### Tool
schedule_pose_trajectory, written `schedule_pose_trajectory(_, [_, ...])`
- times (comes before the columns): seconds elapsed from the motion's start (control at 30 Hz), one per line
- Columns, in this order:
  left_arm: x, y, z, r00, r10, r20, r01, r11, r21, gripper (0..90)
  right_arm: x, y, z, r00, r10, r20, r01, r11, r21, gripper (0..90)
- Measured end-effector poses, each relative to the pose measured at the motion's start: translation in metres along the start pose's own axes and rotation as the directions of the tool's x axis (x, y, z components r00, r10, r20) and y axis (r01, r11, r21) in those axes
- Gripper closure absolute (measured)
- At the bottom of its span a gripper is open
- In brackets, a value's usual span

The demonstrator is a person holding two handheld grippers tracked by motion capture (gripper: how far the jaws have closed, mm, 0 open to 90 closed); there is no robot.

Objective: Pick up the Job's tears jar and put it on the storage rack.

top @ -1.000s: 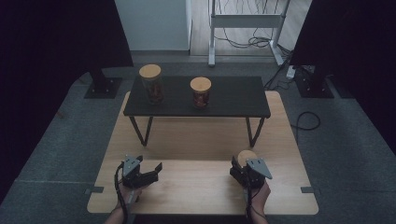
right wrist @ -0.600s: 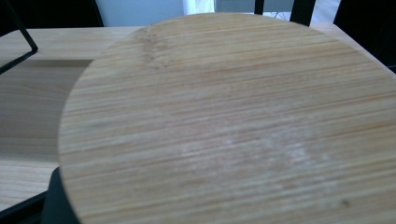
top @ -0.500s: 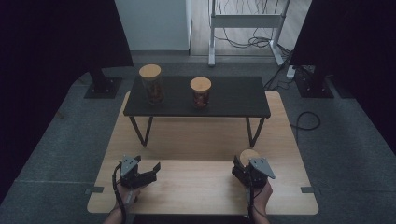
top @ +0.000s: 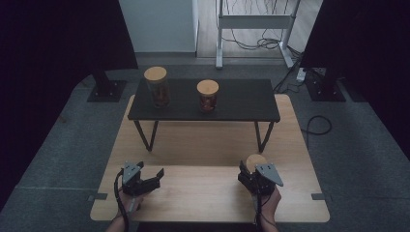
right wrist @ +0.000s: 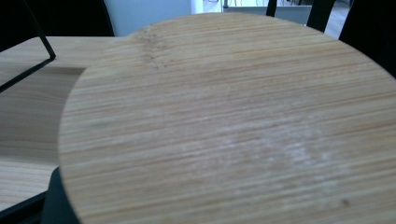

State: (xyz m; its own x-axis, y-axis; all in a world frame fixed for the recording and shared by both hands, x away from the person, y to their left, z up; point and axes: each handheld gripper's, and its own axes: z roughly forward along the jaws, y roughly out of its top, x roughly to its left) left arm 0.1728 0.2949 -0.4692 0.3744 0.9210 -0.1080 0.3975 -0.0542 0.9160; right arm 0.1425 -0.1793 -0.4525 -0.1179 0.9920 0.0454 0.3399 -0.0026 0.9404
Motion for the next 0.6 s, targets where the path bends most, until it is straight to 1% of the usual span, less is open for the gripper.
schedule_pose_trajectory(0.37, [-0.0011, 0.0000, -0.0003, 1.0000, 0.003, 0.001, -0.003, 1.0000, 0.000, 9.2, 0.0021, 0.0018, -0.0046, 0.9998, -0.014, -0.012, 0.014, 1.000, -0.020, 25.2])
schedule_pose_trajectory(0.6, [-0.0017, -0.0001, 0.0006, 1.0000, 0.003, 0.001, -0.003, 1.0000, 0.004, 9.2, 0.0029, 0.0065, -0.0094, 0.9995, -0.026, -0.018, 0.025, 0.999, -0.041, 25.1])
